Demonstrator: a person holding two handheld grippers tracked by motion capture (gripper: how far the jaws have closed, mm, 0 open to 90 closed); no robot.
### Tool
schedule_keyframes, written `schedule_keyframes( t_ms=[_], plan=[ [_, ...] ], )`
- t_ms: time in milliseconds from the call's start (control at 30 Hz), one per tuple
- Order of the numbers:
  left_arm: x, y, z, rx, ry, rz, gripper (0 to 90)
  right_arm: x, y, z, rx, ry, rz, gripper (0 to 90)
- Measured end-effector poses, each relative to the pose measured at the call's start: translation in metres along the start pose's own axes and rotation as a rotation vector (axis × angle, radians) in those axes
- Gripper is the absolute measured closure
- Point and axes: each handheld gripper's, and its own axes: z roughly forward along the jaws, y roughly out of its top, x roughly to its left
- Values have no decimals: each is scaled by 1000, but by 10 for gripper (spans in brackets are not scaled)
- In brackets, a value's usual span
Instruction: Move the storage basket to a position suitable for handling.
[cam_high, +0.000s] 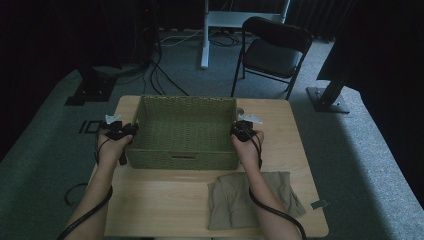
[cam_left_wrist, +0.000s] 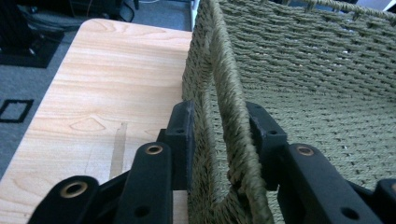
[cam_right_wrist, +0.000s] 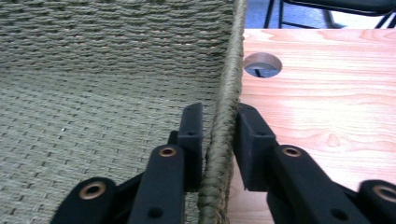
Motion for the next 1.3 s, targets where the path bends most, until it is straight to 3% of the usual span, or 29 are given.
schedule_keyframes(
  t_ms=[67, 133, 233, 600, 1300],
  plan=[
    [-3, 0, 0, -3, -2, 39, 745, 0, 0, 1, 0, -10, -15, 759],
    [-4, 0, 0, 0, -4, 45, 755, 0, 0, 2, -1, -10, -16, 762],
    [-5, 0, 1, 1, -20, 35, 786, -1, 1, 2, 1, -17, -33, 766],
    [-12, 1, 6, 10, -41, 12, 789, -13, 3, 3, 10, 2, -6, 772],
    [-49, 4, 21, 33, -74, 6, 789, -50, 4, -5, 20, -22, 5, 774]
  ],
)
